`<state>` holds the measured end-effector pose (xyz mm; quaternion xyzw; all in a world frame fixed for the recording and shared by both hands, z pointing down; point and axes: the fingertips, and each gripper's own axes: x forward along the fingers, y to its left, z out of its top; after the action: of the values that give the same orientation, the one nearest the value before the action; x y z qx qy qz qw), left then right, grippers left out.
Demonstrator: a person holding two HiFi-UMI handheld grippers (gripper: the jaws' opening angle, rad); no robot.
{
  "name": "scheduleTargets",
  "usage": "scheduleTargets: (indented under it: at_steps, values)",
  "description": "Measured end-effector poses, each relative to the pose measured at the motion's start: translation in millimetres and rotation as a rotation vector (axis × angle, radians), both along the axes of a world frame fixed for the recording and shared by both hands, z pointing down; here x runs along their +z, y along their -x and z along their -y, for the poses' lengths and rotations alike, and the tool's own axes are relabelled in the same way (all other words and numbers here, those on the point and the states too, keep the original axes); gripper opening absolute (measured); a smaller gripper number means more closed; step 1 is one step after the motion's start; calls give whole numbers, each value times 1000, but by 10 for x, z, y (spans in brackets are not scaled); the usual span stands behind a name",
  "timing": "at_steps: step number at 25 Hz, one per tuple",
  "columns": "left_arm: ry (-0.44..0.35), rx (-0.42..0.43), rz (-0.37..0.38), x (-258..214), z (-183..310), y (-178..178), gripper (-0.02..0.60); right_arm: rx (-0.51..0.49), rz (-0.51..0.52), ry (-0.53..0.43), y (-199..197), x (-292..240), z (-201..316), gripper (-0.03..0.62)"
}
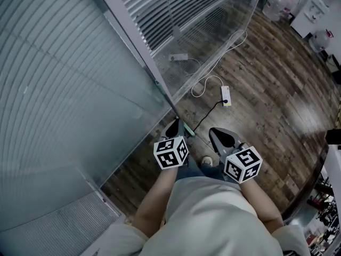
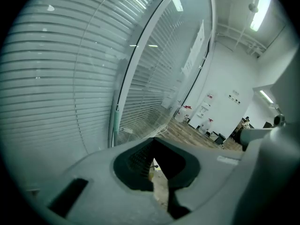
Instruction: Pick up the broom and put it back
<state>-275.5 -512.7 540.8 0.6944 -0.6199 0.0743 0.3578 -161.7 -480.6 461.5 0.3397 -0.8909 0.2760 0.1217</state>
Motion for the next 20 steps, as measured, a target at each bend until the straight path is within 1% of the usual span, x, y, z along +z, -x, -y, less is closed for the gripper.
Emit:
scheduleTargets:
  at_steps: [8,11,14,20]
  values:
    - [-22,45,3,-297,-281,-294,-2,-22,2,-6,-180,-73,-148,5]
    - [-32,52,8,-378,-370,-372,-2,-33,16,0,-222,-86,-218,6]
    - [-48,58,17,-473,-444,-435,-3,-49,14,-13,-255,-107,-275,5]
    - [-72,65,21,-520,-636,-583,-3,-79,1,-28,-327,-62,-410,5]
